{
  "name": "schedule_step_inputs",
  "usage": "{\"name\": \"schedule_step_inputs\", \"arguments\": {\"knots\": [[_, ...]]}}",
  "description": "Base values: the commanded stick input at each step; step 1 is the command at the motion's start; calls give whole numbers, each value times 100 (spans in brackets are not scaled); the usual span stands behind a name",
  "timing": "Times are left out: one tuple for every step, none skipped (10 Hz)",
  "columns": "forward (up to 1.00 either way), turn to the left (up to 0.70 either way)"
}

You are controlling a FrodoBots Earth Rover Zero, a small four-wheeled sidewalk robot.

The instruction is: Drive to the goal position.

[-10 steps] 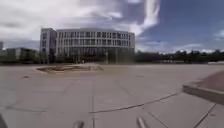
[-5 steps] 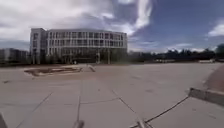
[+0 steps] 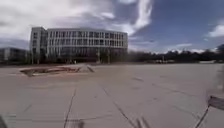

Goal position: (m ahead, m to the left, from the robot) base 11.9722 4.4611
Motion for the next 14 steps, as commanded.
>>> {"name": "schedule_step_inputs", "arguments": {"knots": [[100, 0], [100, 0], [100, 0], [100, 0], [100, 0], [100, 0], [100, 0], [100, 0], [100, 0], [100, 0], [100, 0], [100, 0], [100, 0], [100, 0]]}}
